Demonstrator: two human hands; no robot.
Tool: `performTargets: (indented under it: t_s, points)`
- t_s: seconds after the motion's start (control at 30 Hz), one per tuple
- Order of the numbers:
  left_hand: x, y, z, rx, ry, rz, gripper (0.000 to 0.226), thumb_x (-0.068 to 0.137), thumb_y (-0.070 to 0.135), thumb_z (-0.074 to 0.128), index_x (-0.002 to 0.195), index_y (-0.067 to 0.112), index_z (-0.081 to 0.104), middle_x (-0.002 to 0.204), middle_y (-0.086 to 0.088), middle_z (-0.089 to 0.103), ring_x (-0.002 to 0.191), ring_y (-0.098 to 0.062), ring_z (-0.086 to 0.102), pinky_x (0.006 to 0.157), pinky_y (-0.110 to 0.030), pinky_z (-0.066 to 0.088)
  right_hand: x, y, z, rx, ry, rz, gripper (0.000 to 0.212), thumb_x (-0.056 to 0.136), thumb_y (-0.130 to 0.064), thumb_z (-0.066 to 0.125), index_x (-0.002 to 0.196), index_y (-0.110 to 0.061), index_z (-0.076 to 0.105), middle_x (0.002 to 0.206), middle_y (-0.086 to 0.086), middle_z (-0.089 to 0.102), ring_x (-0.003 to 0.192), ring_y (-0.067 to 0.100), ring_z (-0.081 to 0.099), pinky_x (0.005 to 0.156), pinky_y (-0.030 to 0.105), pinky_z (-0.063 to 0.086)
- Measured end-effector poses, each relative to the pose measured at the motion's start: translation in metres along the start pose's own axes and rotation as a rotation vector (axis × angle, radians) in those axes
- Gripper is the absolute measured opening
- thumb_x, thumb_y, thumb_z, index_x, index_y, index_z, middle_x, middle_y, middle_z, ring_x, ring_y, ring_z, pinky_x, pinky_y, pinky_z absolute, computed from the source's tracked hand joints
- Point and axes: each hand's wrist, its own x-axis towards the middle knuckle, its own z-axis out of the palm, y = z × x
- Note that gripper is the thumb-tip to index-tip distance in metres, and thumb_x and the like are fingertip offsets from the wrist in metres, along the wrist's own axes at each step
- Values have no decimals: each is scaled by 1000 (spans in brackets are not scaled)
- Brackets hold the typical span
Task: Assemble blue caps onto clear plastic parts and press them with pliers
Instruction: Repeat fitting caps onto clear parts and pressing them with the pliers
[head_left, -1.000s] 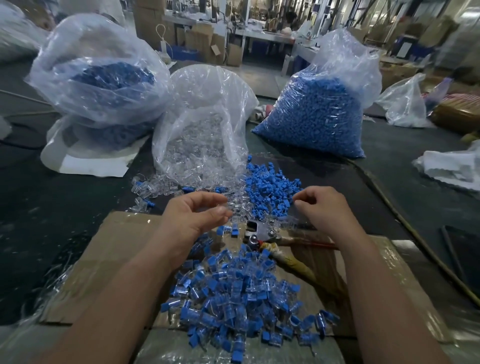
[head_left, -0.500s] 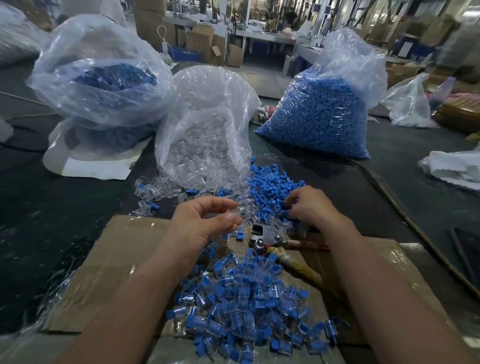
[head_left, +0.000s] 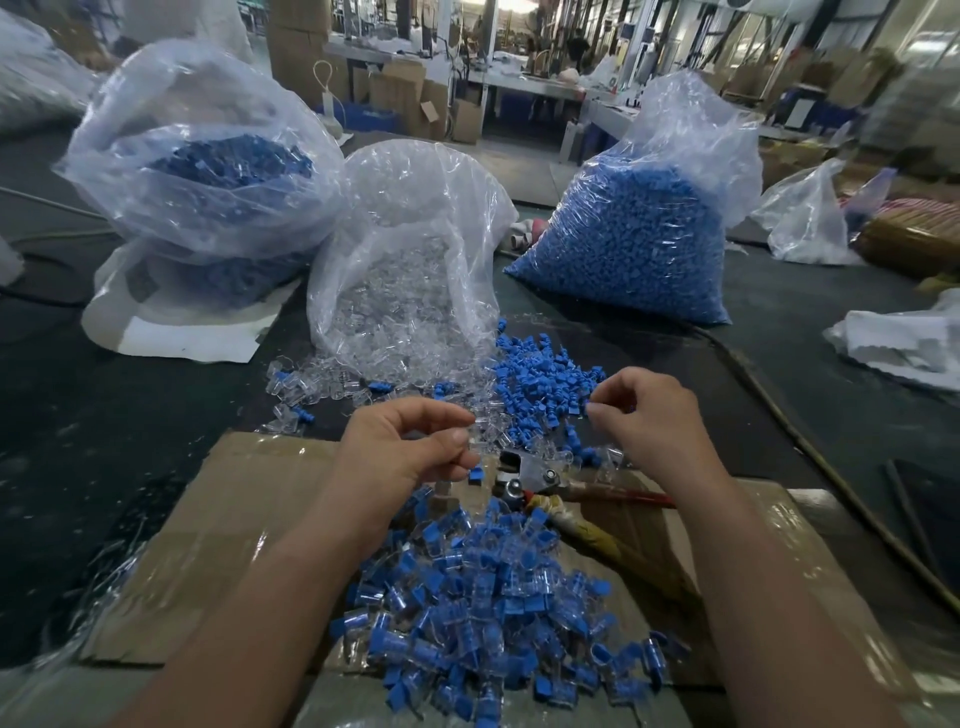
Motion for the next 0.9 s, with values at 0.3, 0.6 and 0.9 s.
performTargets:
  t_s: [0.3, 0.6, 0.9]
  points:
    - [-2, -2, 7, 74, 30, 17, 23, 79, -13, 59, 76, 9, 67, 66, -12, 67, 57, -12, 66, 54, -17, 53, -26, -6, 13, 308, 74, -15, 20, 80, -12, 70, 70, -27, 60, 67, -8, 63, 66, 4, 60, 60, 14, 47]
    - [-5, -3, 14, 92, 55, 112, 18, 77, -10, 63, 77, 7, 66, 63, -9, 67, 56, -13, 66, 52, -18, 52, -56, -41, 35, 400, 79, -366, 34, 76, -5, 72, 70, -35, 58, 65, -14, 62, 65, 0, 59, 59, 7, 43]
    - [-9, -1, 15, 63, -3, 121, 16, 76, -11, 62, 78, 5, 66, 61, -6, 68, 54, -12, 64, 52, -17, 52, -58, -40, 42, 277, 114, -447, 21, 74, -3, 73, 73, -21, 63, 63, -22, 55, 65, -3, 58, 58, 6, 43]
